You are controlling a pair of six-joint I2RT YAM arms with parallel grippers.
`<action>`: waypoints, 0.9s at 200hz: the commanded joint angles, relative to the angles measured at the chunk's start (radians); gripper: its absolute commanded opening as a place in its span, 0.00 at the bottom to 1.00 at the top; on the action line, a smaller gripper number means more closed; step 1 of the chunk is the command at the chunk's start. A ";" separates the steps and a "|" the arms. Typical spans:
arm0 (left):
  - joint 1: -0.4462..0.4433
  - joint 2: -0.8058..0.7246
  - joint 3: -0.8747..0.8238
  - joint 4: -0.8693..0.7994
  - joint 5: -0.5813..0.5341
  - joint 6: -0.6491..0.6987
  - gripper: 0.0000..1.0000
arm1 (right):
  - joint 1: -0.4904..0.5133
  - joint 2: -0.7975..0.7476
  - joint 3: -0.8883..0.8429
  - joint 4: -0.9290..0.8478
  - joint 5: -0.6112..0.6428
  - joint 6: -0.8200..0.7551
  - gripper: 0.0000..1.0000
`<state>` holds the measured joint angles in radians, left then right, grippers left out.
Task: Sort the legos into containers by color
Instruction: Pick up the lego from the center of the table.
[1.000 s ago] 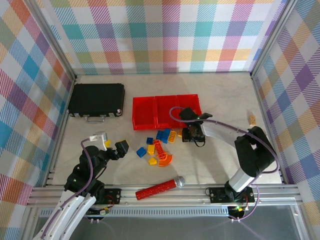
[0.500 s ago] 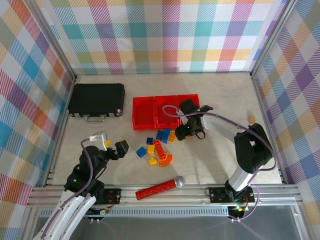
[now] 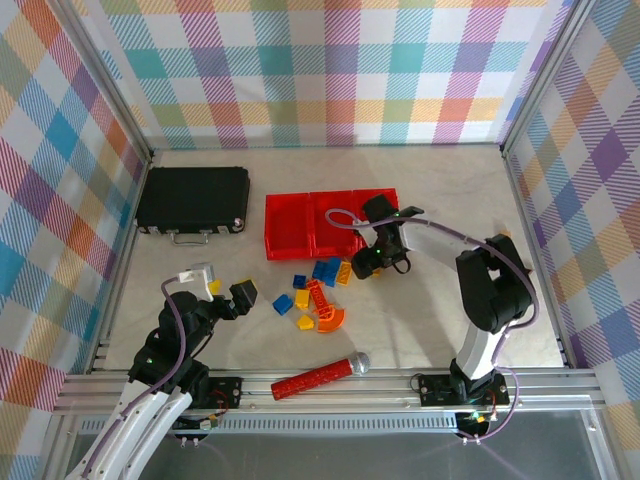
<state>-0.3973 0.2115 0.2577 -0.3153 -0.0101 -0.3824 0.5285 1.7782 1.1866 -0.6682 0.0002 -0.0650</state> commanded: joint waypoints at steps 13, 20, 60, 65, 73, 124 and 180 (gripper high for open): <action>-0.009 -0.011 -0.012 0.004 -0.009 -0.011 1.00 | -0.001 0.037 0.039 0.017 -0.030 -0.025 0.77; -0.009 -0.010 -0.012 0.003 -0.008 -0.012 1.00 | -0.001 0.044 0.041 0.020 -0.032 -0.024 0.77; -0.009 -0.011 -0.011 0.003 -0.009 -0.011 1.00 | -0.001 0.049 0.032 0.029 -0.074 -0.022 0.76; -0.009 -0.010 -0.012 0.003 -0.010 -0.011 1.00 | -0.001 0.049 0.031 0.027 -0.077 -0.020 0.75; -0.009 -0.011 -0.011 0.003 -0.009 -0.012 1.00 | -0.001 0.047 0.028 0.023 -0.081 -0.013 0.75; -0.009 -0.011 -0.011 0.005 -0.007 -0.011 1.00 | 0.002 -0.001 -0.015 0.017 -0.118 0.051 0.70; -0.009 -0.011 -0.014 0.007 -0.004 -0.011 1.00 | 0.029 -0.010 -0.032 0.013 -0.050 0.089 0.64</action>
<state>-0.3973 0.2119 0.2573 -0.3153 -0.0124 -0.3824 0.5369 1.7863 1.1675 -0.6476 -0.0803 -0.0074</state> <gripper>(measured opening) 0.997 0.655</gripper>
